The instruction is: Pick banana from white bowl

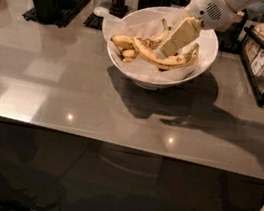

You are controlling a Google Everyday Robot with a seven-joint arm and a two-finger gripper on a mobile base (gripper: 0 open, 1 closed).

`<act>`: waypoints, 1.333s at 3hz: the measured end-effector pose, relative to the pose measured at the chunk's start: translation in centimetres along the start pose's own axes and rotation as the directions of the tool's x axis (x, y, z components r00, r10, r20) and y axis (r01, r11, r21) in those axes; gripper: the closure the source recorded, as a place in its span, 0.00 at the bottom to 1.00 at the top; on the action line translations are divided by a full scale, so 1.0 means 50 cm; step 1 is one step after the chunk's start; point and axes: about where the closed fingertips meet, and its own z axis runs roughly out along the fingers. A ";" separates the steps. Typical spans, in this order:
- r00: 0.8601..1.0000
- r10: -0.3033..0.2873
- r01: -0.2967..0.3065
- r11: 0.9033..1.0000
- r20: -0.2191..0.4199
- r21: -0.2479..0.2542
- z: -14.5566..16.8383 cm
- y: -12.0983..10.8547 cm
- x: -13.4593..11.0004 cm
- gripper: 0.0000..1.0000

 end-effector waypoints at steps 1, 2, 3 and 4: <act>0.999 0.039 -0.039 0.999 0.008 -0.007 0.032 -0.004 0.016 0.17; 0.998 0.063 -0.063 0.998 0.004 0.003 0.052 -0.014 0.028 0.18; 0.998 0.067 -0.067 0.998 -0.006 0.014 0.060 -0.028 0.031 0.20; 0.998 0.048 -0.048 0.999 -0.034 0.016 0.065 -0.041 0.026 0.22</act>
Offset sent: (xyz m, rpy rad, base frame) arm 0.0158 -0.0031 -0.0388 0.0154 0.0361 -0.0899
